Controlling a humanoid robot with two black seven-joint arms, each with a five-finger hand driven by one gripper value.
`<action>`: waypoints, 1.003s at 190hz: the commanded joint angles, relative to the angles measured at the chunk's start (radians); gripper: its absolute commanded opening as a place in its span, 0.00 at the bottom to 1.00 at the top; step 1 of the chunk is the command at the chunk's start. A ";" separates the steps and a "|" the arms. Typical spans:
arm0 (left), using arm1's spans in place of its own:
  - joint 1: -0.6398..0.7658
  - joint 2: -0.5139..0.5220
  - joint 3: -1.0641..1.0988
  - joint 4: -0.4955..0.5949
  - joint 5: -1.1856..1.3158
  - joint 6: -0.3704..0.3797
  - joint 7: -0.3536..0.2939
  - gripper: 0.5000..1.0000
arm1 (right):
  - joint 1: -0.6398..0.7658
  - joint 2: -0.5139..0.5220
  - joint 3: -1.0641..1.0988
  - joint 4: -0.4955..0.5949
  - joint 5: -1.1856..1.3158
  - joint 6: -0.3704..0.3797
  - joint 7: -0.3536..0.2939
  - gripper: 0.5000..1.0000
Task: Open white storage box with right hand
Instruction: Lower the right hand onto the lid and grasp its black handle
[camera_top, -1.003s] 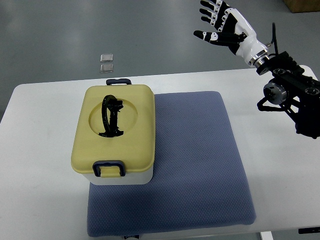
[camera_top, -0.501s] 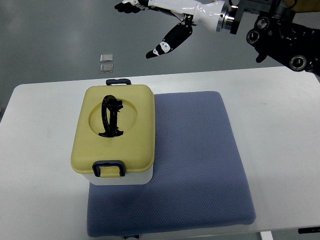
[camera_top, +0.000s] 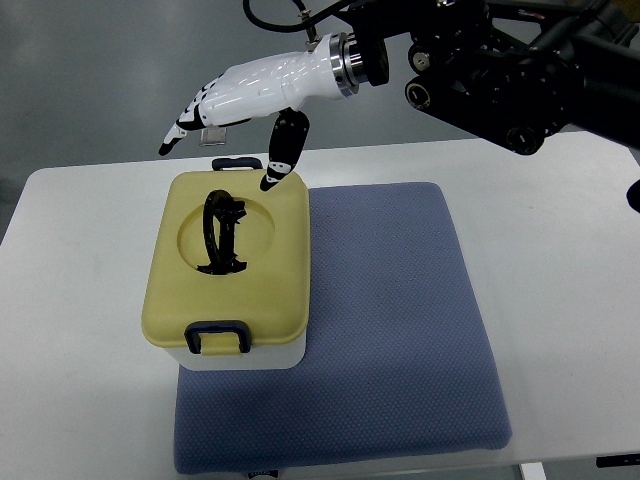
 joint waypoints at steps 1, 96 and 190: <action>0.000 0.000 -0.001 0.000 0.000 0.000 0.000 1.00 | 0.013 0.002 -0.024 0.066 -0.005 0.002 0.000 0.83; 0.000 0.000 0.001 0.000 -0.001 0.000 0.000 1.00 | 0.004 0.075 -0.098 0.041 -0.131 -0.036 0.000 0.59; 0.000 0.000 -0.001 0.000 0.000 0.000 0.000 1.00 | 0.016 0.071 -0.105 0.032 -0.155 -0.039 0.000 0.31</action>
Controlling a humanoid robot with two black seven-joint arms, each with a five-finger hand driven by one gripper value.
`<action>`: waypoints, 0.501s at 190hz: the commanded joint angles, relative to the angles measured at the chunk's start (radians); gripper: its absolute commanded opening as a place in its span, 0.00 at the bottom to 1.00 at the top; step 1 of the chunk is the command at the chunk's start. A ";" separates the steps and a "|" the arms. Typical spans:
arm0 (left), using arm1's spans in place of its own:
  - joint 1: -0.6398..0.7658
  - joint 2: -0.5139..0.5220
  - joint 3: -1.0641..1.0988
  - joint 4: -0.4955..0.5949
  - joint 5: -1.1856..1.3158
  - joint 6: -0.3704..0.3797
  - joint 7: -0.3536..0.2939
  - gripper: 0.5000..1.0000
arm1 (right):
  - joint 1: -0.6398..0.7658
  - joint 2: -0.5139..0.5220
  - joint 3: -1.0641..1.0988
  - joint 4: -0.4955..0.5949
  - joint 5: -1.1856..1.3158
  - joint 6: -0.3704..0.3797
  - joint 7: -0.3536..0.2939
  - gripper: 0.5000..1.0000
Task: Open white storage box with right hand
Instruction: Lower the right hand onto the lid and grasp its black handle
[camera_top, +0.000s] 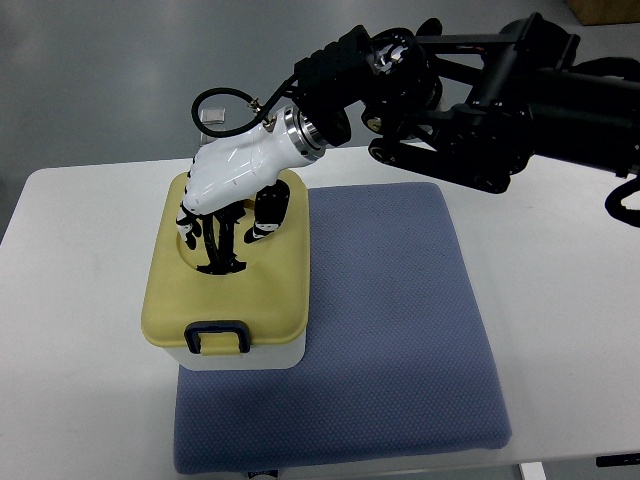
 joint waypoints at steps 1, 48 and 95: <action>0.000 0.000 -0.001 0.000 0.000 0.000 0.000 1.00 | 0.001 -0.004 0.000 0.001 0.000 0.000 0.000 0.31; 0.000 0.000 0.000 0.000 0.000 0.000 0.000 1.00 | 0.007 -0.003 0.003 -0.001 0.001 0.002 0.000 0.30; 0.000 0.000 0.000 0.000 -0.001 0.000 0.000 1.00 | 0.005 0.001 0.004 0.001 0.001 0.012 0.000 0.24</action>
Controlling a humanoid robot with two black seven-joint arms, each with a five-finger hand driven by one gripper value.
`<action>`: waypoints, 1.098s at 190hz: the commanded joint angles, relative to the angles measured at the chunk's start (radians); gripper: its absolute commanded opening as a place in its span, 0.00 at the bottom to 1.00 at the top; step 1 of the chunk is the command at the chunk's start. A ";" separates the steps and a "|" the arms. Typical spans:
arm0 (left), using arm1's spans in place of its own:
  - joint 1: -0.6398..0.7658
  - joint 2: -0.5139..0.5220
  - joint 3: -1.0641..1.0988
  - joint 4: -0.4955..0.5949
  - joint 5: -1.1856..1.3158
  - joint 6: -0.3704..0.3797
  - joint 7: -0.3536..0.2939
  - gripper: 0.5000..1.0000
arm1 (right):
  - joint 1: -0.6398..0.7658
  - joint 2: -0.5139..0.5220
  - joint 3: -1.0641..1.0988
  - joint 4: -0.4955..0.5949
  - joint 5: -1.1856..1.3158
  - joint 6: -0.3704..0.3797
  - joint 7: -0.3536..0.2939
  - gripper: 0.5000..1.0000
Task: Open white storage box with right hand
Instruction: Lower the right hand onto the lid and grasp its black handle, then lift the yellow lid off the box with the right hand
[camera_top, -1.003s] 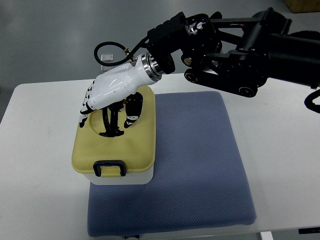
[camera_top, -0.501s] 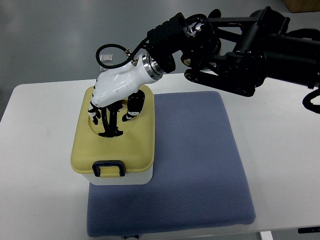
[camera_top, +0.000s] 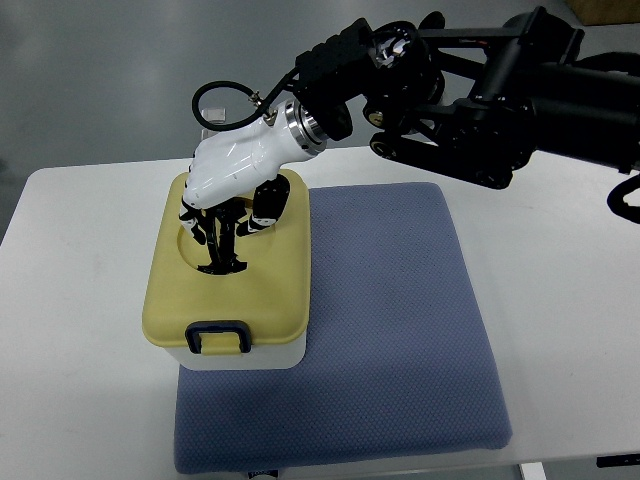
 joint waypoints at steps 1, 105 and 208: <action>0.000 0.000 0.000 0.000 -0.001 0.000 0.000 1.00 | -0.002 0.003 0.000 0.001 0.000 0.005 0.000 0.24; 0.000 0.000 0.000 0.000 0.000 0.000 0.000 1.00 | -0.008 0.004 0.008 -0.001 0.006 0.010 0.000 0.00; 0.000 0.000 0.000 0.000 0.000 0.000 0.000 1.00 | 0.024 -0.074 0.022 -0.007 0.041 0.017 0.000 0.00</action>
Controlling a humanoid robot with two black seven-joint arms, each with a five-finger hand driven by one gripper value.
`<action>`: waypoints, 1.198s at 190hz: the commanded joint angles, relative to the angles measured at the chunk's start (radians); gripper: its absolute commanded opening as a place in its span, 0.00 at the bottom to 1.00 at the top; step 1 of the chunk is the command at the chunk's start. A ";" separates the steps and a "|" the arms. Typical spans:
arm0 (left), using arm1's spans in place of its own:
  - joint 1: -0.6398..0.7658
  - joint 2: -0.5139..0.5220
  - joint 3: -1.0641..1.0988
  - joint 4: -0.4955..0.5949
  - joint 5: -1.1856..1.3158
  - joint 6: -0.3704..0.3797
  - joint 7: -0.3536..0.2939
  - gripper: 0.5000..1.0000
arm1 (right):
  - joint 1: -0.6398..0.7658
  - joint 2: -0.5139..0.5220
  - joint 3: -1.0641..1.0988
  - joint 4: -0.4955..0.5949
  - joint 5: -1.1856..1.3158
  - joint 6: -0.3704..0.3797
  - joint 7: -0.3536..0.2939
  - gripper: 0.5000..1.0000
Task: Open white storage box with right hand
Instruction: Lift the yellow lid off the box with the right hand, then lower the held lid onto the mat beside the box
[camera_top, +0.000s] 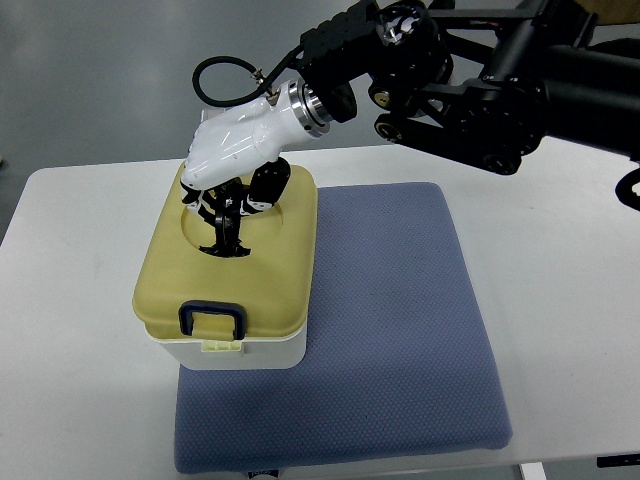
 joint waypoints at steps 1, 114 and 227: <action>0.000 0.000 0.000 0.000 0.000 0.000 0.000 1.00 | 0.001 -0.040 0.004 -0.008 0.009 -0.001 0.000 0.00; 0.000 0.000 0.000 0.000 0.000 0.000 0.000 1.00 | -0.073 -0.290 0.020 -0.107 0.021 -0.058 0.000 0.00; 0.000 0.000 0.000 0.000 0.000 0.000 0.000 1.00 | -0.271 -0.304 0.000 -0.179 0.004 -0.159 0.000 0.00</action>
